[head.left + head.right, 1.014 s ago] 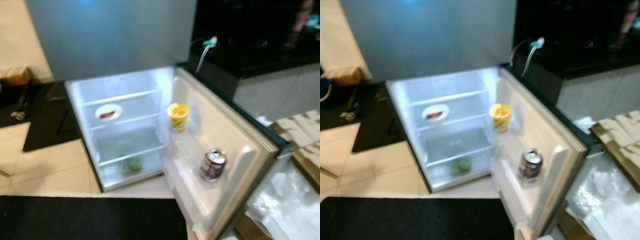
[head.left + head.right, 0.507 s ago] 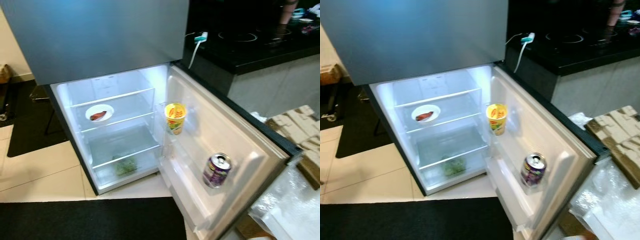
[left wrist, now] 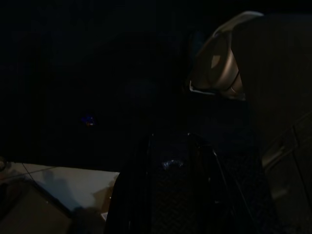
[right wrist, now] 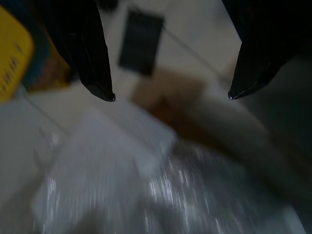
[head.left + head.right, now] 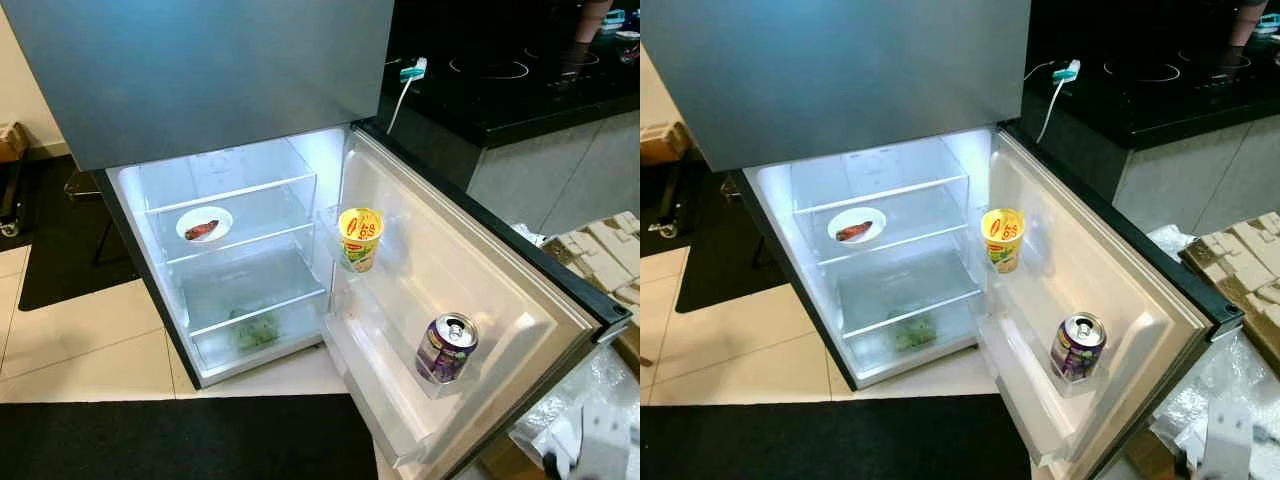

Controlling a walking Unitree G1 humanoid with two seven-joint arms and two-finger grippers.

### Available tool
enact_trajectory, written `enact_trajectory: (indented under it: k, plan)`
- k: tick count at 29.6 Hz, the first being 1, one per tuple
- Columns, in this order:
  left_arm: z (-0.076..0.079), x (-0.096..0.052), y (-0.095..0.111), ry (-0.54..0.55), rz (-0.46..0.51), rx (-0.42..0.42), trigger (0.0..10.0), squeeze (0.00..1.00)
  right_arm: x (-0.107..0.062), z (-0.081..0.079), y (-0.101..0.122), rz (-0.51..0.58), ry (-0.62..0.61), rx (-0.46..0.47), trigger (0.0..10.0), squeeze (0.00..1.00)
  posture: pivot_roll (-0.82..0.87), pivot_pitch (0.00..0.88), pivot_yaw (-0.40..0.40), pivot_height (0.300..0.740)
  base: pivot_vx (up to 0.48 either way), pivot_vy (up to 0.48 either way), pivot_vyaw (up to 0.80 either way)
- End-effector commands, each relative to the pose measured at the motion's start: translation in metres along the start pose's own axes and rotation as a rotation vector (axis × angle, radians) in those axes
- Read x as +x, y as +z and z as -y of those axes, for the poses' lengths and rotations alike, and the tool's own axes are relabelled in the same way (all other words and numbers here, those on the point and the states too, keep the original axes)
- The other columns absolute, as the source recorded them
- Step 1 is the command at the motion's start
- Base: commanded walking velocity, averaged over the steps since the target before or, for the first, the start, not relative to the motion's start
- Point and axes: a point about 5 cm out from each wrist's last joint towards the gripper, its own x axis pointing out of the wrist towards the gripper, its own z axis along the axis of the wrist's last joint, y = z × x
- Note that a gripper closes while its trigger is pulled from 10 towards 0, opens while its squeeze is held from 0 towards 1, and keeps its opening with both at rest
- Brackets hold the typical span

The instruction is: Restocking fridge

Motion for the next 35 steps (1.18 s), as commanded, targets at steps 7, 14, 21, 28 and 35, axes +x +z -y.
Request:
enact_trajectory:
  k: [7,14,21,28,35]
  plan:
    - [0.0,0.0,-0.003,-0.001,-0.006,0.011,10.0,0.0,0.001,-0.035,0.02,0.102,0.254,0.143,10.0,0.0,-0.06,0.0,-0.001,0.74,0.0,0.0,0.0]
    - [0.001,0.0,-0.002,-0.007,-0.005,0.014,10.0,0.0,-0.004,-0.06,0.016,0.092,0.468,0.191,10.0,0.0,-0.06,0.0,-0.001,0.74,0.0,0.0,0.0]
    - [0.002,0.0,-0.002,-0.011,-0.006,0.021,10.0,0.0,-0.025,-0.102,-0.005,-0.015,0.93,0.242,10.0,0.0,-0.06,0.0,-0.006,0.74,0.0,0.0,0.0]
    - [0.003,0.0,-0.003,-0.014,-0.009,0.026,10.0,0.0,-0.06,-0.147,-0.022,-0.139,1.433,0.284,10.0,0.0,-0.06,0.0,-0.005,0.74,0.0,0.0,0.0]
    - [0.005,0.001,-0.002,-0.021,-0.008,0.029,10.0,0.0,-0.065,-0.159,-0.027,-0.159,1.427,0.28,10.0,0.0,-0.06,0.0,-0.006,0.74,0.0,0.0,0.0]
